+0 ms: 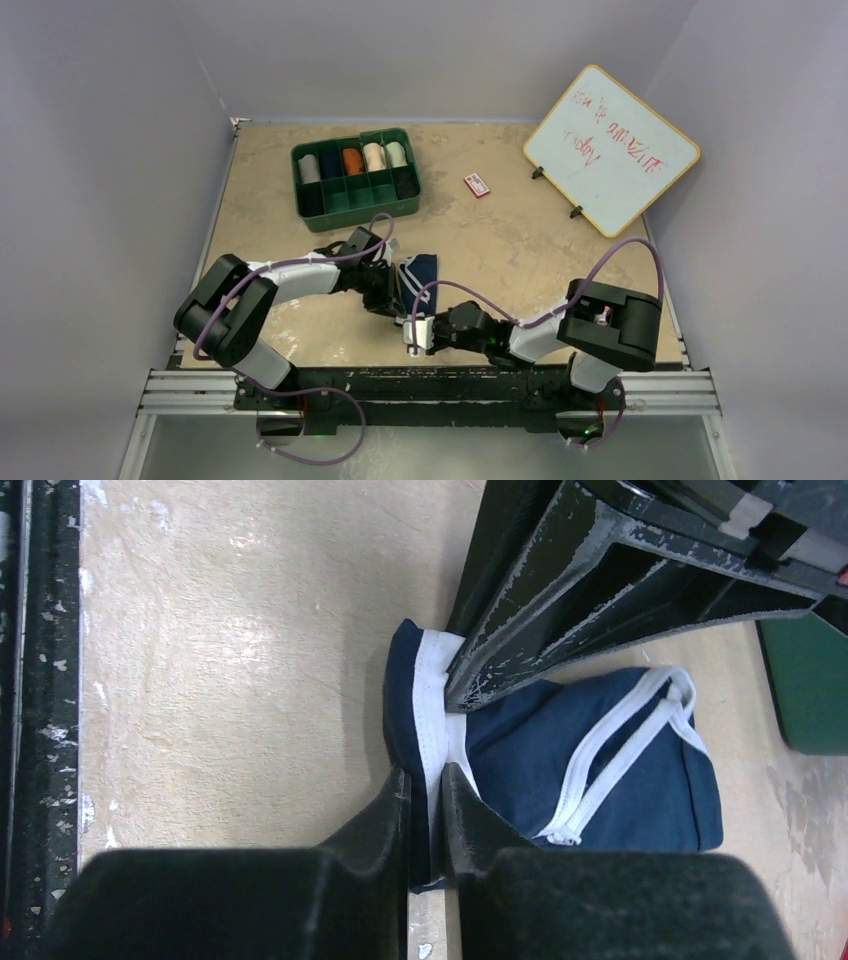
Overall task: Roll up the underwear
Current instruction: Roll the underwear to the center of the board.
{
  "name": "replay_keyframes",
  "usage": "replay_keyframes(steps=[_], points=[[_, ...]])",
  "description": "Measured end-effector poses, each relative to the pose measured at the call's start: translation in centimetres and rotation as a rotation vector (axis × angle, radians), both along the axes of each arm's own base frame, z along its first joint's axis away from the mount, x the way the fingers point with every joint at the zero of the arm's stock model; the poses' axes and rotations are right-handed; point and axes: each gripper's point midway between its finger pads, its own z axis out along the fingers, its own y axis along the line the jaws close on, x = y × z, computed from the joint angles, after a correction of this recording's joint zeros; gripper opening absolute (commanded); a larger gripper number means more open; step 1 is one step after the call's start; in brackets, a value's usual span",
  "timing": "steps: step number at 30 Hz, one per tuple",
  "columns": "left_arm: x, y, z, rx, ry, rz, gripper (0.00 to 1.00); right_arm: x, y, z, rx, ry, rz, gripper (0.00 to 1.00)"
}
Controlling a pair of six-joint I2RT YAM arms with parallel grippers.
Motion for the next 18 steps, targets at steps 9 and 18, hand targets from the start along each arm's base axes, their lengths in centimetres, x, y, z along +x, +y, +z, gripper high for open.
replay_keyframes(steps=[9, 18], points=[[1.2, 0.5, 1.2, -0.020, -0.035, 0.051, 0.44, -0.5, -0.4, -0.1, 0.074, 0.115, -0.049, 0.00], [1.8, 1.3, 4.1, -0.099, -0.161, 0.094, 0.47, 0.5, -1.2, 0.8, 0.237, 0.509, -0.078, 0.00]])
